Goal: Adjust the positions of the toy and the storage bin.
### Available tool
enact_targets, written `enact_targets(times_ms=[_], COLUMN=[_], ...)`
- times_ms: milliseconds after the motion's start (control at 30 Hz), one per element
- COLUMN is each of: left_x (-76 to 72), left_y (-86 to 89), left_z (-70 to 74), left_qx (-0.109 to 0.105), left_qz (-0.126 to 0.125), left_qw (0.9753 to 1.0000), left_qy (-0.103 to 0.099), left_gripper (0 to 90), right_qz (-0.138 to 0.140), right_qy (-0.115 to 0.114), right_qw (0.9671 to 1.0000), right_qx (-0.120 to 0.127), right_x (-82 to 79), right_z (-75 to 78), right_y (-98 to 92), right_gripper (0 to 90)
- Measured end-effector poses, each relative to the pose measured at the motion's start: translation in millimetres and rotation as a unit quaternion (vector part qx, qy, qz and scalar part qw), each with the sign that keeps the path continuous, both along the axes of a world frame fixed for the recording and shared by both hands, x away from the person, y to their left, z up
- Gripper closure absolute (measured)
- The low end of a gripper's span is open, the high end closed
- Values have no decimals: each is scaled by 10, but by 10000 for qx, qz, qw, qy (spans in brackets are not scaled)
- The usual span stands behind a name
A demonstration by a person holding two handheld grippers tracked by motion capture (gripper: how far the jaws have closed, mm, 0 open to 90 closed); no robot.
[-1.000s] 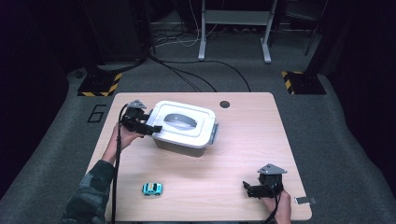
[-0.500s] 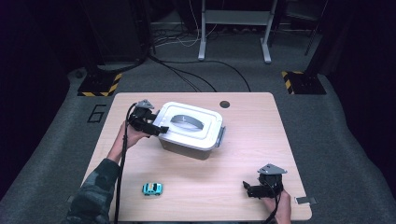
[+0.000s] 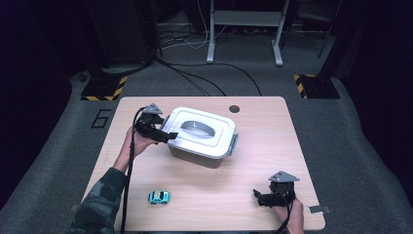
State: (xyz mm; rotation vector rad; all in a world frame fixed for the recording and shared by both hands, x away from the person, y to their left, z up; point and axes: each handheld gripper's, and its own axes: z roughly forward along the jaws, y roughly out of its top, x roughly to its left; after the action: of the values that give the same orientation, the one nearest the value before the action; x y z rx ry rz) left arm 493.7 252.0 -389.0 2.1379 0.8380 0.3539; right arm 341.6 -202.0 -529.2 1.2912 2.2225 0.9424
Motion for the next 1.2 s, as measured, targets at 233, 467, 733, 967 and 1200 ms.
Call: enact_targets(times_ms=[233, 467, 733, 967, 1200], left_x=[-332, -642, -902, -1066, -1138], left_y=[229, 655, 1057, 1276, 1306], left_z=[66, -176, -612, -994, -1297], left_qx=[54, 250, 240, 149, 295], left_qz=[215, 700, 1223, 1631, 1744], left_qw=[9993, 9966, 9921, 9864, 9838], left_qy=[-294, -358, -137, 114, 306], left_gripper=[23, 6, 0, 0, 0], right_qz=[53, 238, 450, 662, 946], right_qy=[114, -134, -393, -593, -693], right_qw=[9999, 9994, 9978, 9953, 9921], right_qx=[73, 201, 278, 393, 456], right_x=[18, 70, 142, 207, 281], right_z=[38, 321, 614, 800, 956], right_y=[-3, 55, 173, 243, 336], right_gripper=[32, 42, 32, 29, 15])
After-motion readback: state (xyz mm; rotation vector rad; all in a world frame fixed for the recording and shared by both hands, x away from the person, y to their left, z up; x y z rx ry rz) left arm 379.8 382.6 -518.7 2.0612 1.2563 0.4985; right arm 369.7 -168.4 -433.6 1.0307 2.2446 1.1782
